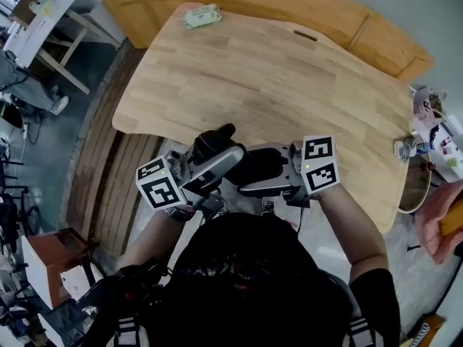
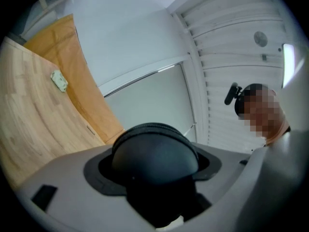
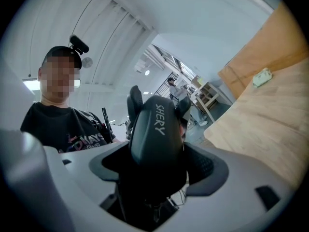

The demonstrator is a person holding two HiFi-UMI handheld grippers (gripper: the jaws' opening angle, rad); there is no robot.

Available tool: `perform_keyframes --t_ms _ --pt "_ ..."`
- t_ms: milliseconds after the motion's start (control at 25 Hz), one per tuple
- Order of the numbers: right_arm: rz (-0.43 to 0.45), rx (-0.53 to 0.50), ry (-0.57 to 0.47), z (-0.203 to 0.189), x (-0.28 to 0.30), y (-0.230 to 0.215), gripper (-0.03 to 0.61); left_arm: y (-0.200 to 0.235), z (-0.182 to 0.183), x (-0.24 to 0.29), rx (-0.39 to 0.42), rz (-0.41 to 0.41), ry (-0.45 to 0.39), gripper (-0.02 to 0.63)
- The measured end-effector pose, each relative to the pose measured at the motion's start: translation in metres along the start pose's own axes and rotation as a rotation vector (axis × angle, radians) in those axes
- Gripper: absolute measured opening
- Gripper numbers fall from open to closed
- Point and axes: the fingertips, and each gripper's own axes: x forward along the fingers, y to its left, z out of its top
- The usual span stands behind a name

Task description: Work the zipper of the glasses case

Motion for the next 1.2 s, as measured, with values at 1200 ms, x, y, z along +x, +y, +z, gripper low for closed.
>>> perform_keyframes --t_ms 1200 --pt "0.213 0.464 -0.803 0.053 -0.036 -0.004 0.127 0.023 0.091 -0.039 -0.442 -0.178 -0.458 0.362"
